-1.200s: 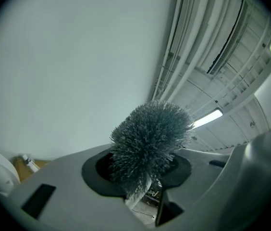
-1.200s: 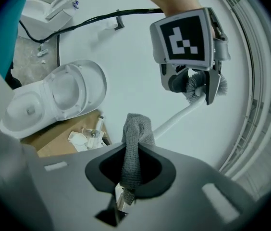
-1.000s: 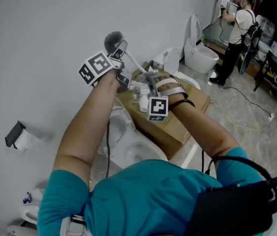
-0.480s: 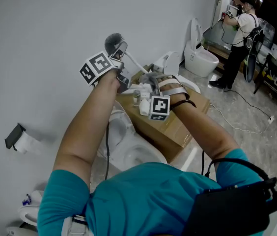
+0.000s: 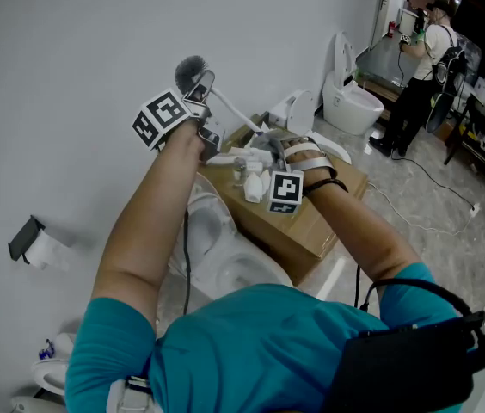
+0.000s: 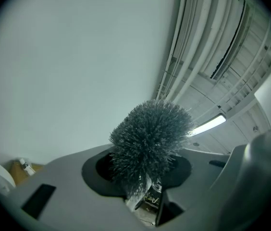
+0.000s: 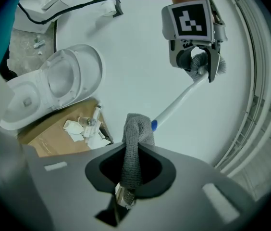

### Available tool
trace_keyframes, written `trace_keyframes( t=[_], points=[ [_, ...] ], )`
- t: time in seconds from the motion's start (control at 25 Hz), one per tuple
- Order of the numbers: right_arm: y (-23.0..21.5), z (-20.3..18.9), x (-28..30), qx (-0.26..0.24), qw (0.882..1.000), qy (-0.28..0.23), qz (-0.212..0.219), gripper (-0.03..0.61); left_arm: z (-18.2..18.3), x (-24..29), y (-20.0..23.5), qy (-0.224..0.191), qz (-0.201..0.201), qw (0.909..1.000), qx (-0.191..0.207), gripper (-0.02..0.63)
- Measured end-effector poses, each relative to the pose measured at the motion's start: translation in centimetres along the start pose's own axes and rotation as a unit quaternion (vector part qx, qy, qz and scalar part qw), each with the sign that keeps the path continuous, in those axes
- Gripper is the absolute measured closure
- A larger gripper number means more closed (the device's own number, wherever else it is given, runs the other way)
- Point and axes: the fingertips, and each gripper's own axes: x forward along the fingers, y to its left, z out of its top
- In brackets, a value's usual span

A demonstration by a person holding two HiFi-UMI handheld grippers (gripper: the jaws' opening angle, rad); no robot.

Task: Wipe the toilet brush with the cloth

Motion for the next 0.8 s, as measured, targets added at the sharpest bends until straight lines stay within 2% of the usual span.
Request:
trace_keyframes(
  t=[0.48,0.56,0.6,0.64,0.68,0.72,0.76,0.8],
  points=[
    [3.2,-3.4,0.8,0.013,0.999,0.035,0.033,0.560,1.7,-1.3,0.4,-0.039,-0.018,0.9986,-0.031,0.454],
    [3.5,-4.0,0.7,0.039,0.998,0.036,0.044,0.559,2.2,-1.8,0.5,-0.056,-0.024,0.9973,-0.041,0.454],
    [3.5,-4.1,0.5,0.074,0.995,0.029,0.053,0.560,2.5,-2.3,0.7,-0.067,-0.027,0.9962,-0.048,0.454],
    [3.5,-3.9,0.0,0.130,0.989,0.014,0.067,0.558,2.7,-2.8,0.8,-0.079,-0.032,0.9948,-0.056,0.454],
    [3.3,-3.3,-0.8,0.202,0.976,-0.011,0.087,0.558,2.8,-3.3,0.9,-0.090,-0.038,0.9931,-0.064,0.454],
    [3.1,-2.2,-1.9,0.277,0.953,-0.044,0.114,0.558,2.8,-3.8,1.0,-0.102,-0.045,0.9913,-0.071,0.454],
    [2.9,-0.7,-2.9,0.349,0.922,-0.082,0.144,0.558,2.8,-4.1,0.9,-0.111,-0.053,0.9893,-0.079,0.454],
    [2.5,0.9,-3.9,0.415,0.885,-0.120,0.174,0.558,2.7,-4.3,0.7,-0.119,-0.061,0.9872,-0.086,0.454]
  ],
)
